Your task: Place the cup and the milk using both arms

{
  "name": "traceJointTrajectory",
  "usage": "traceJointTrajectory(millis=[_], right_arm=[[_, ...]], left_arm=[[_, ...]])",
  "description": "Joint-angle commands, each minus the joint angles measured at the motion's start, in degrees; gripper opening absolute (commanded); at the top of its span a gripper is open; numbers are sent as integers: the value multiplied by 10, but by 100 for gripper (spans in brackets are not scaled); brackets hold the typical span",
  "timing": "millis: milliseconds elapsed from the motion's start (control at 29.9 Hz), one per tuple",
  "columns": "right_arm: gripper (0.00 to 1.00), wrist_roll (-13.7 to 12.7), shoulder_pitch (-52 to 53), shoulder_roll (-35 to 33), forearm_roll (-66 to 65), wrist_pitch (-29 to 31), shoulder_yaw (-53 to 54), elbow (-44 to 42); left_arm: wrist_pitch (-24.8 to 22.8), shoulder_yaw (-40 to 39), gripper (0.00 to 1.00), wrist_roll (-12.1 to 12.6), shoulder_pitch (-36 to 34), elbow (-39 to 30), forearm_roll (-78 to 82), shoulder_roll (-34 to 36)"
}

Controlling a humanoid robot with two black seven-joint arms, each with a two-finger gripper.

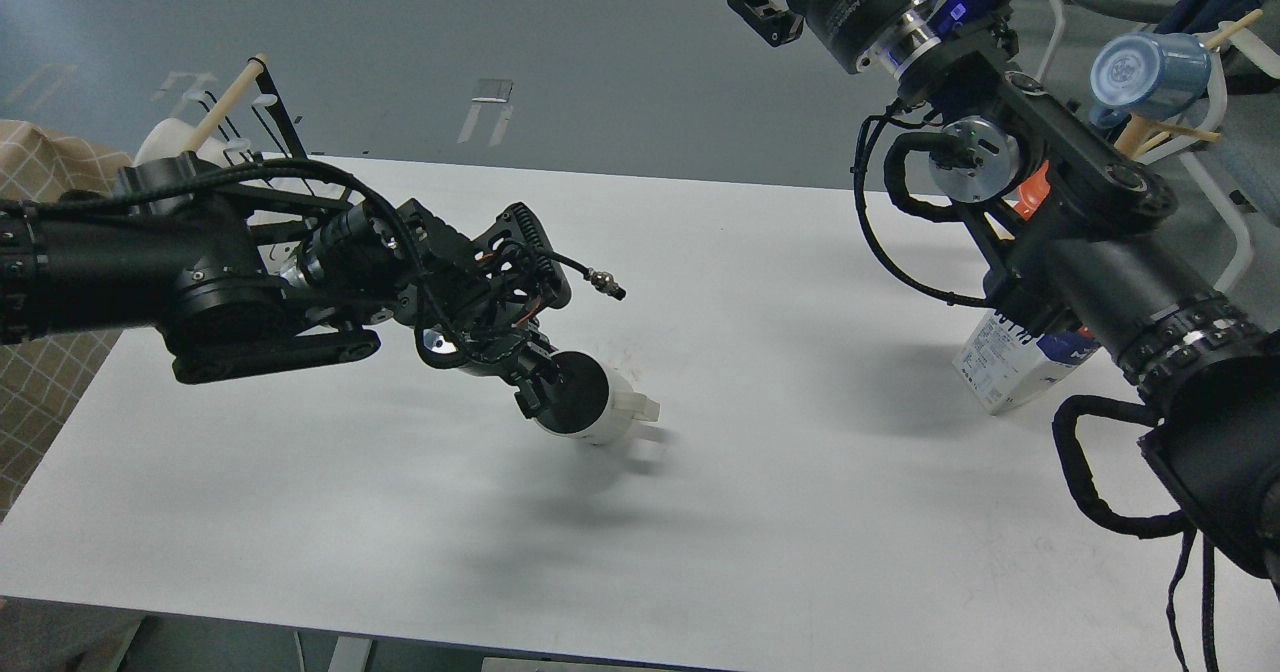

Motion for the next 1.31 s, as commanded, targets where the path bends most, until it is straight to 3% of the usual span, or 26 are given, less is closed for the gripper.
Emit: traceJointTrajectory(millis=[0, 603, 737, 938, 1038, 1272], right_arm=[[100, 0, -2, 0, 0, 0, 0, 3], [100, 0, -17, 0, 0, 1, -2, 10], [100, -1, -23, 0, -2, 1, -4, 10], [100, -1, -37, 0, -4, 0, -6, 4], [100, -1, -43, 0, -12, 0, -8, 4], [100, -2, -25, -34, -11, 0, -80, 12]], left_arm=[[0, 0, 48, 0, -3, 0, 0, 1], [0, -1, 55, -6, -54, 1, -17, 5], [0, -1, 56, -6, -92, 1, -49, 9], [0, -6, 57, -31, -171, 7, -100, 42], [0, -45, 57, -46, -182, 29, -120, 60], [0, -148, 60, -45, -174, 93, -220, 116]])
